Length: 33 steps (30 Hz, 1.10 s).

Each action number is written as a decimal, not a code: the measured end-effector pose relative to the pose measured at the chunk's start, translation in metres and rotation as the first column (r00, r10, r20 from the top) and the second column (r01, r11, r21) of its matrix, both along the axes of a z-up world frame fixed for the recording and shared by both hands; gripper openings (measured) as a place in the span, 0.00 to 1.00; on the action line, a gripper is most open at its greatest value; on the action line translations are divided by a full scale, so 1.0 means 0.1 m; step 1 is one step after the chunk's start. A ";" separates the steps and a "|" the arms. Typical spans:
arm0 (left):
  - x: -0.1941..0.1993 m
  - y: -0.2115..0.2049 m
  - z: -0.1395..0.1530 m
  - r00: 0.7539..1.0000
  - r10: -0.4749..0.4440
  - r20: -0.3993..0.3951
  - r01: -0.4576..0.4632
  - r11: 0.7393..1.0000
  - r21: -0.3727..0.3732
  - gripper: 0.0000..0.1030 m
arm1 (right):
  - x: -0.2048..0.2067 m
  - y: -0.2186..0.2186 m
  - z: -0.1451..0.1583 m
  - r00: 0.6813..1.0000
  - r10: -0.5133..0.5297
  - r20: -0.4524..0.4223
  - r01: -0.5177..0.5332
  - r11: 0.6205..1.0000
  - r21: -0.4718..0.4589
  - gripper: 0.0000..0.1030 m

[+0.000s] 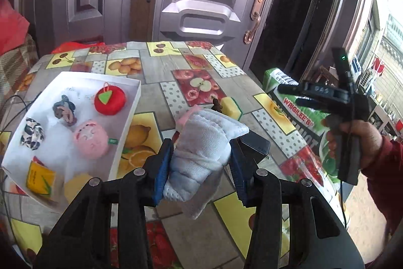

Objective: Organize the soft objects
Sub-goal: 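Grasp the white rolled towel with the left gripper while the right grasps the green-backed sponge, then carry the white towel and green-backed sponge up toward the white box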

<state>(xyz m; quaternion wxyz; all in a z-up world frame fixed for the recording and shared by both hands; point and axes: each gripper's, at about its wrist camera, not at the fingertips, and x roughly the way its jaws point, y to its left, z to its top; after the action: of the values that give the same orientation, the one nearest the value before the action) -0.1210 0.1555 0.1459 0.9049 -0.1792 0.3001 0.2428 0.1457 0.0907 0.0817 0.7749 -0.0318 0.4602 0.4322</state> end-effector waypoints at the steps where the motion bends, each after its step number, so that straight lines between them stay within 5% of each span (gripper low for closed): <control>1: -0.11 -0.01 0.08 0.999 0.031 0.012 -0.031 0.999 0.017 0.42 | -0.01 0.14 -0.11 1.000 0.027 -0.010 -0.028 0.999 -0.030 0.84; 10: -0.82 0.00 0.15 0.962 0.261 0.081 -0.263 0.965 0.013 0.42 | -0.15 0.94 -0.63 0.979 0.202 0.040 -0.188 0.956 -0.226 0.65; 12: -0.92 0.02 0.18 0.956 0.283 0.076 -0.285 0.959 0.013 0.42 | -0.15 1.00 -0.69 0.976 0.218 0.021 -0.206 0.946 -0.250 0.52; 13: -0.96 0.04 0.20 0.954 0.291 0.070 -0.293 0.956 0.018 0.42 | -0.15 1.02 -0.70 0.974 0.227 0.007 -0.217 0.943 -0.253 0.31; 15: -1.04 0.08 0.28 0.951 0.303 0.062 -0.305 0.952 0.029 0.42 | -0.16 0.96 -0.65 0.979 0.204 0.011 -0.195 0.950 -0.245 0.25; 22: -1.14 0.29 0.64 0.950 0.299 0.089 -0.308 0.946 0.099 0.42 | -0.62 0.28 0.40 0.988 0.061 0.143 -0.073 0.994 0.077 0.25; 27: -1.14 0.38 0.85 0.953 0.283 0.111 -0.297 0.944 0.145 0.42 | -1.43 -0.11 1.23 0.951 0.018 0.310 -0.121 0.940 0.318 0.25; 33: -1.09 0.33 1.24 0.957 0.260 0.133 -0.284 0.933 0.219 0.42 | -1.87 -0.20 1.89 0.916 -0.013 0.401 -0.187 0.871 0.455 0.25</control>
<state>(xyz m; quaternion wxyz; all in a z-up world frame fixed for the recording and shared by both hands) -0.2295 0.1890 0.2695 0.8914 -0.1223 0.1951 0.3903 -0.0411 0.0703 0.2702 0.8132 0.0561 0.1711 0.5534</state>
